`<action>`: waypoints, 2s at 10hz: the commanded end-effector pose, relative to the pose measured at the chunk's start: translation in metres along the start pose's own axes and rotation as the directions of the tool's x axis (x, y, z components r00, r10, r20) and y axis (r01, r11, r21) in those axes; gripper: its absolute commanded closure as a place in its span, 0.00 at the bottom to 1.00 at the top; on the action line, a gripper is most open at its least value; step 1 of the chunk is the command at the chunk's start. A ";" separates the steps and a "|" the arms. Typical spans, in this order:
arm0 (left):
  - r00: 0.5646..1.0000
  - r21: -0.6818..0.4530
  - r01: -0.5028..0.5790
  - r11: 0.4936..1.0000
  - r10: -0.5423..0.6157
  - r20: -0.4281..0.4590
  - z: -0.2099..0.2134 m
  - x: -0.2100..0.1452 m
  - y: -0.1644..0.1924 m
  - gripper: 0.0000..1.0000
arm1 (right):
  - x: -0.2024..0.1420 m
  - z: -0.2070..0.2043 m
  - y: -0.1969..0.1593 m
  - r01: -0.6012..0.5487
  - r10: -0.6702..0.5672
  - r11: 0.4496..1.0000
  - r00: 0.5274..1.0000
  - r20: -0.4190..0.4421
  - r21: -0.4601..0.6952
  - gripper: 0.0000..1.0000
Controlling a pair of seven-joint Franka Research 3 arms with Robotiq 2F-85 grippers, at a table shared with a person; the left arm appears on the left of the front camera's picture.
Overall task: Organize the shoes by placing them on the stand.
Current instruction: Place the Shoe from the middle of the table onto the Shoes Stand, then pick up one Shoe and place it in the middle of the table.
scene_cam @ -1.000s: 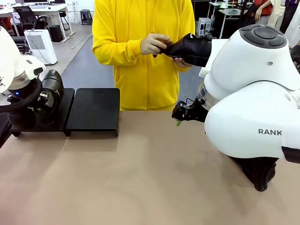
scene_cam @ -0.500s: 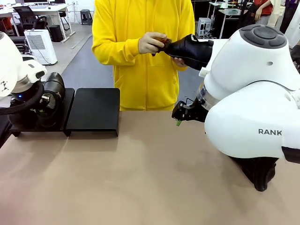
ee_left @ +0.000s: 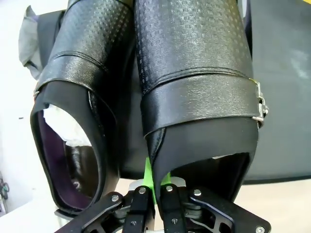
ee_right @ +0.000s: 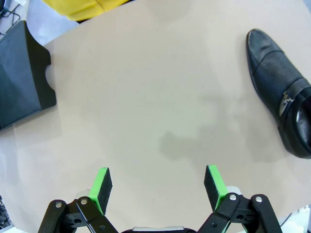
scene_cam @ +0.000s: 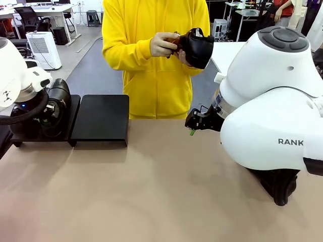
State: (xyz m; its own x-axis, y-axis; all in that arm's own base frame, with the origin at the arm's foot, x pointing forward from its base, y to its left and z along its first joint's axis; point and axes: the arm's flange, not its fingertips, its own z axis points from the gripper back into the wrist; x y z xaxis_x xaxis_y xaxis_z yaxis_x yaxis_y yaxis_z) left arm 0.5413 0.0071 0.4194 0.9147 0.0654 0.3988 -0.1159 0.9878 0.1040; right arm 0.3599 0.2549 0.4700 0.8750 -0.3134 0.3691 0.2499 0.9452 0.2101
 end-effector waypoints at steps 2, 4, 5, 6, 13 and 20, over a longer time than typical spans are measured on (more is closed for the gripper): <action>1.000 0.041 -0.020 0.999 0.019 0.007 -0.003 0.005 -0.004 0.81 | 0.004 0.000 0.001 -0.011 0.011 1.000 1.000 -0.008 0.015 0.00; 0.999 0.058 -0.015 0.998 0.013 0.032 -0.003 0.007 -0.003 0.47 | 0.004 0.000 0.001 -0.011 0.011 1.000 1.000 -0.008 0.015 0.00; 0.999 0.055 -0.011 0.998 0.009 0.042 -0.001 0.007 -0.004 0.47 | 0.004 0.000 0.001 -0.011 0.011 1.000 1.000 -0.008 0.015 0.00; 0.999 0.049 -0.007 0.999 0.005 0.041 0.002 0.008 -0.005 0.47 | 0.004 0.000 0.001 -0.011 0.011 1.000 1.000 -0.008 0.015 0.00; 0.999 0.034 -0.022 0.999 0.020 0.050 0.055 -0.004 -0.006 0.47 | 0.004 0.000 0.001 -0.011 0.011 1.000 1.000 -0.008 0.015 0.00; 0.998 0.025 0.009 1.000 -0.010 0.055 0.043 0.007 -0.011 0.47 | 0.004 0.000 0.001 -0.011 0.011 1.000 1.000 -0.008 0.015 0.00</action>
State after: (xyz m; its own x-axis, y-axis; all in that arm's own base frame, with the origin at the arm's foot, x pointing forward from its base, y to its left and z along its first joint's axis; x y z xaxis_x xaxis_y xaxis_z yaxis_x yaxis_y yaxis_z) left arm 0.5313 -0.0089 0.4580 0.8973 0.0490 0.4388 -0.1185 0.9841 0.1323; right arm 0.3600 0.2549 0.4699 0.8751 -0.3133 0.3689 0.2499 0.9452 0.2100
